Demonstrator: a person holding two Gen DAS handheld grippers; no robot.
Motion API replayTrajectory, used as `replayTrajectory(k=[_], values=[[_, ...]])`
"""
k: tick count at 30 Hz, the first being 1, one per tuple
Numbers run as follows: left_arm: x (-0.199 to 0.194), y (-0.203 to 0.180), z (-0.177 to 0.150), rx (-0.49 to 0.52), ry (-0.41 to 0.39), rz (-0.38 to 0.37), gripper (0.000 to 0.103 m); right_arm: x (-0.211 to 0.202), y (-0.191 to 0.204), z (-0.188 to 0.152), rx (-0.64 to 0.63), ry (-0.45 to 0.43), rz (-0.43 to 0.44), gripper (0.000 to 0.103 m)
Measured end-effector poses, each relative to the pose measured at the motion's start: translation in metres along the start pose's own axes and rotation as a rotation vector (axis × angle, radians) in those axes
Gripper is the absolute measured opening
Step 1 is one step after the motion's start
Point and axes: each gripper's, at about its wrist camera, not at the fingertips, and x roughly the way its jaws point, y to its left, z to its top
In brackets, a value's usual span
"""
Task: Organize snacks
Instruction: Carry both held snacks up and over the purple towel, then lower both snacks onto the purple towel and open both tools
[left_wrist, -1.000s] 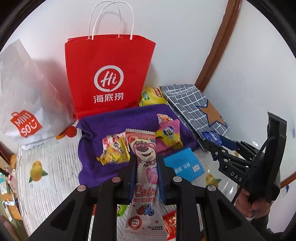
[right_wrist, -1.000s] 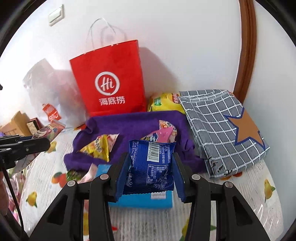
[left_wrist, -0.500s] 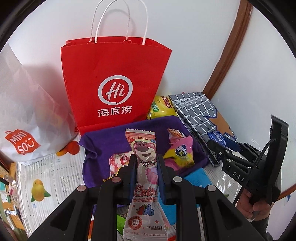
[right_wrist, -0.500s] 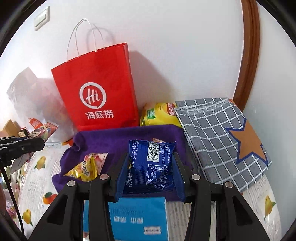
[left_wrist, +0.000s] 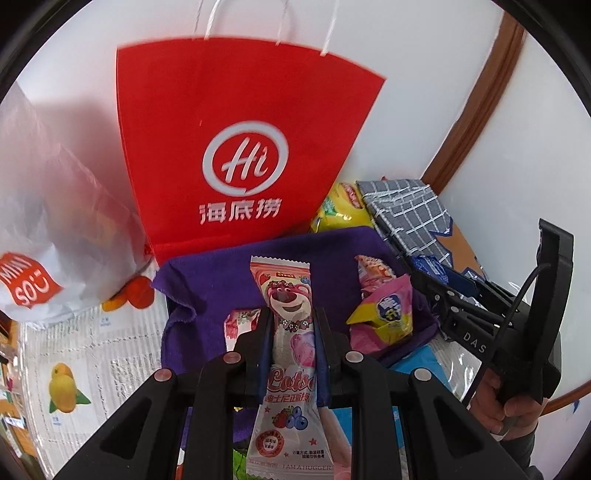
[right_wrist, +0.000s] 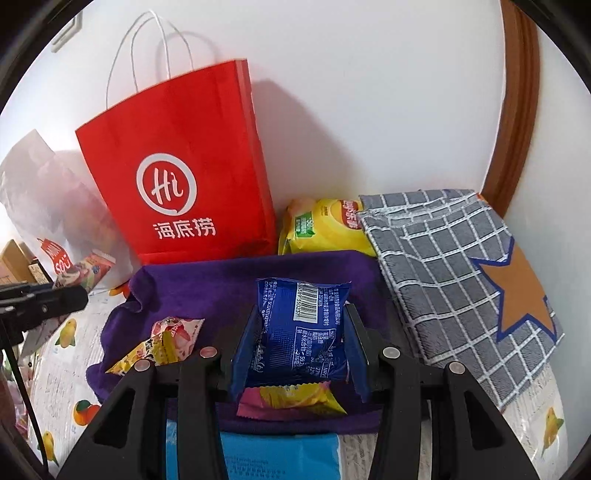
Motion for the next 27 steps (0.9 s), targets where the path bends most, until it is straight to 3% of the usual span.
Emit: replayTrajectory(k=[13, 27], values=[[0.030, 0.004, -0.006, -0.003, 0.062, 0.007, 0.020, 0.038, -0.001, -0.010, 0.000, 0.065, 0.010, 0.045], [0.050, 0.005, -0.009, -0.001, 0.117, 0.026, 0.020, 0.045, 0.002, -0.015, -0.034, 0.089, -0.008, 0.046]])
